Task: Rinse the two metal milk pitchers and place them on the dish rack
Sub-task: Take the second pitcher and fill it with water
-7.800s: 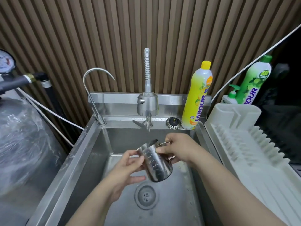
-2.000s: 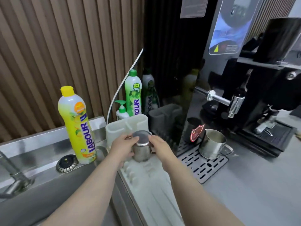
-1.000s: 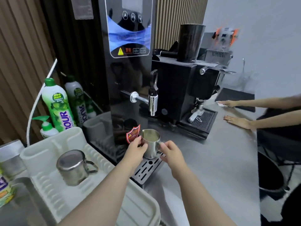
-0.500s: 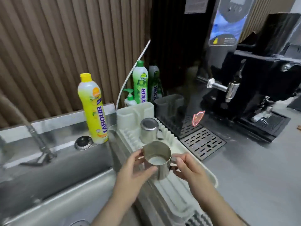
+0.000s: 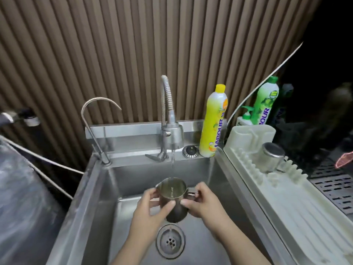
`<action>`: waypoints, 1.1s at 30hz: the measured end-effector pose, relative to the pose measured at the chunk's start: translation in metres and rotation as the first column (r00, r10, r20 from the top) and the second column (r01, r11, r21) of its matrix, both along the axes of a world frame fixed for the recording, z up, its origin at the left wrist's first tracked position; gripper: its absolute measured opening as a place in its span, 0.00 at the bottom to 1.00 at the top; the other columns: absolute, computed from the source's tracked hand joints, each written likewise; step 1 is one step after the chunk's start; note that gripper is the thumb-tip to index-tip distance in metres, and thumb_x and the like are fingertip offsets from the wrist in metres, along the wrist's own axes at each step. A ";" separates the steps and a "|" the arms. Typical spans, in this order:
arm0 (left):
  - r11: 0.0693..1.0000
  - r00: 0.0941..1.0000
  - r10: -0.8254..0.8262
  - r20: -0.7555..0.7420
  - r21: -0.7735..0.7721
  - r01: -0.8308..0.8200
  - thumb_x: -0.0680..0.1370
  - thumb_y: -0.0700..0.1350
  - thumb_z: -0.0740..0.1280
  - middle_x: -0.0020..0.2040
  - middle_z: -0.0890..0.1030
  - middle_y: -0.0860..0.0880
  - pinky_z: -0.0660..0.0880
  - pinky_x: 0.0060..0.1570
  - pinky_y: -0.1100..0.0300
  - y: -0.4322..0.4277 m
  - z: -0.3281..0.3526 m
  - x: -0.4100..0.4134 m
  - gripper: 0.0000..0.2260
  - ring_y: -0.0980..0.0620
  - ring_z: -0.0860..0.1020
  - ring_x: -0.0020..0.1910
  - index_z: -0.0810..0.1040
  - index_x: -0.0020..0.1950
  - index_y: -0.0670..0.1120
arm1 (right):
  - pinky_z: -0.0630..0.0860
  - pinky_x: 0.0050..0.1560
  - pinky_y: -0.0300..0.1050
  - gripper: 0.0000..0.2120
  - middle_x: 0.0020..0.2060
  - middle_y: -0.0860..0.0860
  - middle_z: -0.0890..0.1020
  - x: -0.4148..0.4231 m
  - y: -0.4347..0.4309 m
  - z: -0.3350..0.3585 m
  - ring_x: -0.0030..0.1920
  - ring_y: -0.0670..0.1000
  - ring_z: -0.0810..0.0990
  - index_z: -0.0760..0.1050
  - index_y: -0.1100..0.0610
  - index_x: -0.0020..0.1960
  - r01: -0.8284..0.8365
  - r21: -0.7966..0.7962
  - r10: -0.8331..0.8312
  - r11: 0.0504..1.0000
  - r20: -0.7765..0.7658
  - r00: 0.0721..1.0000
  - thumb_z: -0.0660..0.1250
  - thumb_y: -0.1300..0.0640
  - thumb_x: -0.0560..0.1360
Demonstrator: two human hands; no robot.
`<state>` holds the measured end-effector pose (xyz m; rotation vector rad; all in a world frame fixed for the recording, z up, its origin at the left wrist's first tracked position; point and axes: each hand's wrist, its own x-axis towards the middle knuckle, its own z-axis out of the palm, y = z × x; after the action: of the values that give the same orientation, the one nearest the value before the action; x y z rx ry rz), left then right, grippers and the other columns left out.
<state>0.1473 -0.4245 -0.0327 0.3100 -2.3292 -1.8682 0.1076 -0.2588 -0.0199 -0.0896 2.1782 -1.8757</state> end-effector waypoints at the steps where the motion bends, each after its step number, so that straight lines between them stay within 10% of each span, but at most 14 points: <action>1: 1.000 1.000 0.001 -0.012 -0.005 -0.001 0.63 0.54 0.76 0.54 0.80 0.58 0.76 0.55 0.62 -0.004 0.002 -0.005 0.19 0.66 0.79 0.47 0.74 0.50 0.59 | 0.66 0.35 0.41 0.17 0.31 0.49 0.70 -0.005 -0.006 0.003 0.32 0.47 0.66 0.63 0.52 0.36 0.005 -0.019 -0.005 1.000 -0.010 1.000 0.73 0.59 0.65; 4: 1.000 0.999 -0.019 -0.043 -0.010 0.019 0.68 0.46 0.77 0.57 0.81 0.54 0.75 0.51 0.70 -0.010 0.015 -0.021 0.21 0.65 0.80 0.49 0.74 0.55 0.59 | 0.66 0.35 0.40 0.17 0.31 0.49 0.71 -0.017 -0.014 0.015 0.32 0.47 0.67 0.63 0.53 0.35 0.040 -0.078 -0.044 0.996 -0.054 0.998 0.73 0.60 0.64; 12: 1.000 0.988 -0.002 -0.156 -0.018 0.000 0.59 0.60 0.73 0.60 0.79 0.55 0.73 0.61 0.58 -0.014 0.054 -0.038 0.31 0.61 0.78 0.57 0.74 0.61 0.59 | 0.73 0.40 0.31 0.14 0.29 0.34 0.79 -0.036 -0.008 0.049 0.35 0.37 0.76 0.73 0.50 0.43 0.005 -0.111 -0.034 0.994 -0.260 0.965 0.73 0.66 0.68; 19: 0.998 0.975 0.069 -0.212 0.024 -0.065 0.62 0.54 0.75 0.60 0.79 0.59 0.71 0.56 0.63 -0.004 0.065 -0.034 0.25 0.65 0.77 0.57 0.74 0.58 0.62 | 0.76 0.58 0.50 0.16 0.41 0.38 0.83 -0.050 -0.005 0.056 0.48 0.45 0.80 0.76 0.40 0.41 -0.062 -0.098 0.025 0.993 -0.341 0.940 0.75 0.59 0.64; 33: 0.996 0.972 0.074 -0.224 -0.026 -0.081 0.63 0.57 0.73 0.60 0.80 0.56 0.73 0.64 0.50 -0.002 0.052 -0.027 0.23 0.57 0.78 0.59 0.76 0.58 0.63 | 0.75 0.61 0.59 0.13 0.51 0.46 0.84 -0.051 0.003 0.049 0.54 0.48 0.81 0.74 0.41 0.40 -0.123 -0.070 0.097 0.990 -0.302 0.948 0.75 0.55 0.62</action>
<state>0.1207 -0.4267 0.0193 0.1740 -2.1657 -1.7269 0.0569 -0.2560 0.0290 -0.5343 2.2208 -2.0022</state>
